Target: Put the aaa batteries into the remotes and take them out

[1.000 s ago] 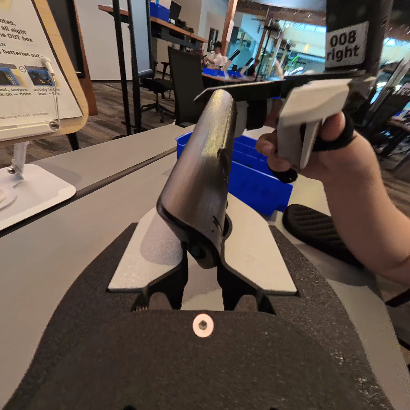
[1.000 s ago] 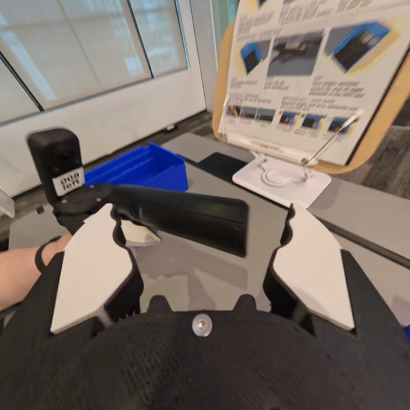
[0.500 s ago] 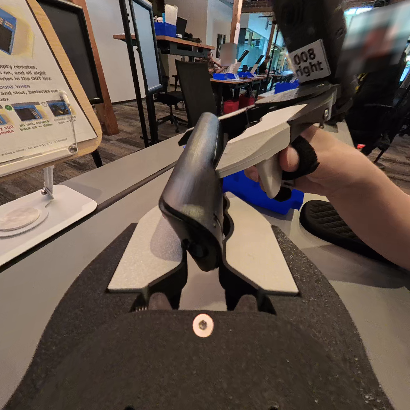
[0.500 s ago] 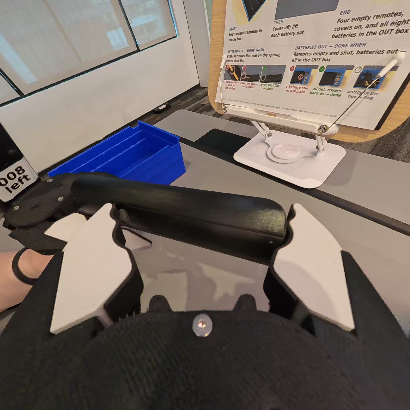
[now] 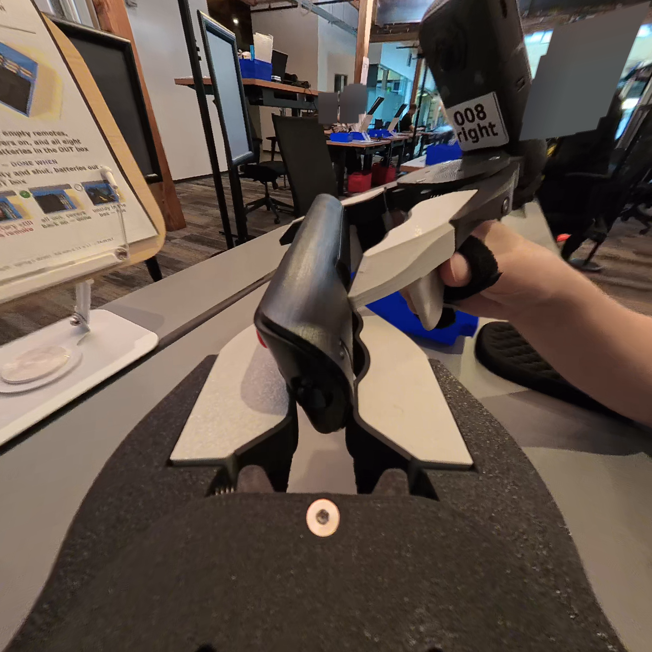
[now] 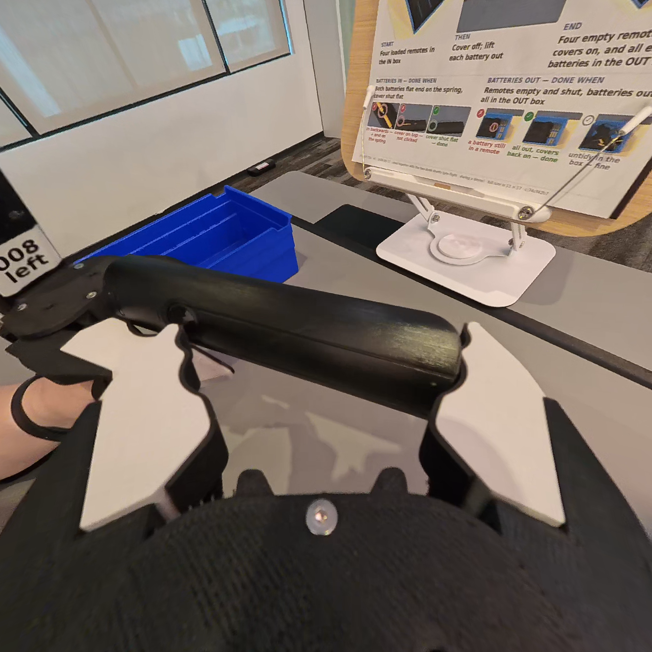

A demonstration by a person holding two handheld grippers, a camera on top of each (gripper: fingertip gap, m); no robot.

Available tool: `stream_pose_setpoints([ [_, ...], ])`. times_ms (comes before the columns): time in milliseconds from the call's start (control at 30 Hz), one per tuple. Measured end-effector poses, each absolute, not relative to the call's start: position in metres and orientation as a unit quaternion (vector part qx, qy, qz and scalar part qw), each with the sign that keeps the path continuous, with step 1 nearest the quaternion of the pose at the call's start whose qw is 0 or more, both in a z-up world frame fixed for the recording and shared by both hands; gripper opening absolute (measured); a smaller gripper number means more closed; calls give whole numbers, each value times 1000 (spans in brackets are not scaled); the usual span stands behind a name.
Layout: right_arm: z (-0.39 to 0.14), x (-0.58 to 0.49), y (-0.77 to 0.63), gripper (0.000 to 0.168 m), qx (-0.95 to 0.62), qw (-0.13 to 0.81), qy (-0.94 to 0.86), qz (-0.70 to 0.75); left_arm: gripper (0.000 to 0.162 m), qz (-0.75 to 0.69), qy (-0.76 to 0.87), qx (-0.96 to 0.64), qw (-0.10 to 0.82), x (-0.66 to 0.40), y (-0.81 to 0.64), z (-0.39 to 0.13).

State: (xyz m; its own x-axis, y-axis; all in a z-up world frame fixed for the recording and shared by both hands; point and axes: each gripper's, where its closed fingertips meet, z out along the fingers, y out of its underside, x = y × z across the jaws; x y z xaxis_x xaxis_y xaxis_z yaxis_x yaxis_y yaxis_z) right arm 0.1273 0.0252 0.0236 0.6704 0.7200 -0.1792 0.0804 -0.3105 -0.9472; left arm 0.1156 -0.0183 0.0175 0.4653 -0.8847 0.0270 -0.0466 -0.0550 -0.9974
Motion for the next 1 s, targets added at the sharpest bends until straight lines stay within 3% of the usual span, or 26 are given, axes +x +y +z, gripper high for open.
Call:
stream_pose_setpoints([
  [167,22,124,21,139,-747,500,-262,351,29,-329,382,-616,605,116,-23,25],
  [467,35,132,23,138,-737,536,-264,316,30,-356,377,-619,591,123,-25,18],
  [1000,26,128,24,135,-752,519,-261,312,28,-372,357,-624,588,115,-19,17],
])
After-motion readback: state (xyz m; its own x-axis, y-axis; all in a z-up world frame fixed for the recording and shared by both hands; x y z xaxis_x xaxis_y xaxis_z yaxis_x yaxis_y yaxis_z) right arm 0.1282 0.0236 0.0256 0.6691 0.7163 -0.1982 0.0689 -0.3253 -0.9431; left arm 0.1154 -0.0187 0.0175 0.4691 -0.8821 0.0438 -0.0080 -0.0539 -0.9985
